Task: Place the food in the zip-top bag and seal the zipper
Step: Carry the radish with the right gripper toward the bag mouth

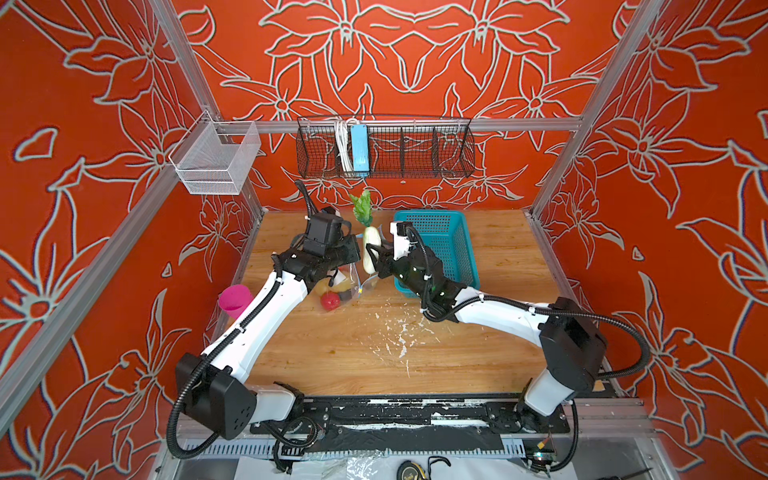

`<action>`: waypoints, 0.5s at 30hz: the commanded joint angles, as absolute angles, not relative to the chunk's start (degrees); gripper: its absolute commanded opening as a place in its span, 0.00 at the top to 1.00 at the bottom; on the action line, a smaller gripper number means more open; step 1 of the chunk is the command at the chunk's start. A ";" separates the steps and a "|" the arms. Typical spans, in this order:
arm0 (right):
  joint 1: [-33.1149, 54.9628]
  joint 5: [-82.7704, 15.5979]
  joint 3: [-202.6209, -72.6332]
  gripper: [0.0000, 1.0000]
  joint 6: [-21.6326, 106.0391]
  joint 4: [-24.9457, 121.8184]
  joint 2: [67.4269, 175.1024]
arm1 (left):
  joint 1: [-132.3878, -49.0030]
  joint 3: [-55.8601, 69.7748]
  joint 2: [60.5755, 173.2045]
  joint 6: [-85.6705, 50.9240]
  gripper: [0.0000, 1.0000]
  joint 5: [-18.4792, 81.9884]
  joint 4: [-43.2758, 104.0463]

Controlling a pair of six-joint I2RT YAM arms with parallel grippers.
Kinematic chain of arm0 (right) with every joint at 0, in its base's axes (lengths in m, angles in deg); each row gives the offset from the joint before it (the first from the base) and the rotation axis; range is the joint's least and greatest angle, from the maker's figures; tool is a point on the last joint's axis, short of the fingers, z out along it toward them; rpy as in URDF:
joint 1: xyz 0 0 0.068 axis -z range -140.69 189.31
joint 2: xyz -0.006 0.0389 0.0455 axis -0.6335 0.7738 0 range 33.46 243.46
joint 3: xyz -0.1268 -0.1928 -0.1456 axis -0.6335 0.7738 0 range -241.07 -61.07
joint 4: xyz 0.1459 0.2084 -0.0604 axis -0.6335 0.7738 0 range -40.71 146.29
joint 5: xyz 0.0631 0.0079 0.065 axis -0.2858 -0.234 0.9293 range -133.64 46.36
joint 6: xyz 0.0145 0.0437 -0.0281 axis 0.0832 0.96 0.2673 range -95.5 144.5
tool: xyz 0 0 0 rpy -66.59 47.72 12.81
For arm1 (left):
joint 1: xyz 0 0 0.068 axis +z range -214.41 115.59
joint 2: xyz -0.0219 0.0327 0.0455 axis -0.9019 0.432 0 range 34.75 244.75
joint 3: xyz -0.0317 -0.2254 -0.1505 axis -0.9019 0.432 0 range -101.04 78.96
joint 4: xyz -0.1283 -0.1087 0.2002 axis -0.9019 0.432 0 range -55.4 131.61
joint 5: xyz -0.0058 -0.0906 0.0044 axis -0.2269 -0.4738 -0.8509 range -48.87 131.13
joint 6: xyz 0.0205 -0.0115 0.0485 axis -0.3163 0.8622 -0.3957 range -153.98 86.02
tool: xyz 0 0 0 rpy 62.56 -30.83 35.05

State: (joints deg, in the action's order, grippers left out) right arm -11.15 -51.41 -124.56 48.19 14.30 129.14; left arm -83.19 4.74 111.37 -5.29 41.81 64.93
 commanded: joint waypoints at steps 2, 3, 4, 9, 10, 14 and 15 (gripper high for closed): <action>-12.11 -54.38 -123.14 0.63 45.33 9.60 129.62 | -82.24 4.08 110.57 -4.16 1.00 40.87 64.66; -12.19 -54.36 -122.97 0.62 45.40 9.43 129.62 | -82.02 4.08 110.70 -4.05 1.00 40.71 64.66; -12.27 -54.45 -122.95 0.61 45.58 9.55 129.62 | -81.87 4.03 110.85 -3.96 1.00 40.44 64.66; -12.53 -54.10 -122.60 0.58 46.64 10.02 129.10 | -81.48 4.07 111.29 -3.90 1.00 40.04 64.58; -12.55 -54.10 -122.45 0.57 46.68 10.25 128.88 | -81.46 4.08 111.31 -3.91 1.00 40.07 64.58; -12.81 -53.57 -121.90 0.56 47.36 11.25 128.25 | -81.28 3.98 111.32 -3.79 1.00 40.16 64.66; -12.90 -53.57 -121.89 0.55 47.57 11.88 128.21 | -81.27 3.99 111.22 -3.83 1.00 40.17 64.71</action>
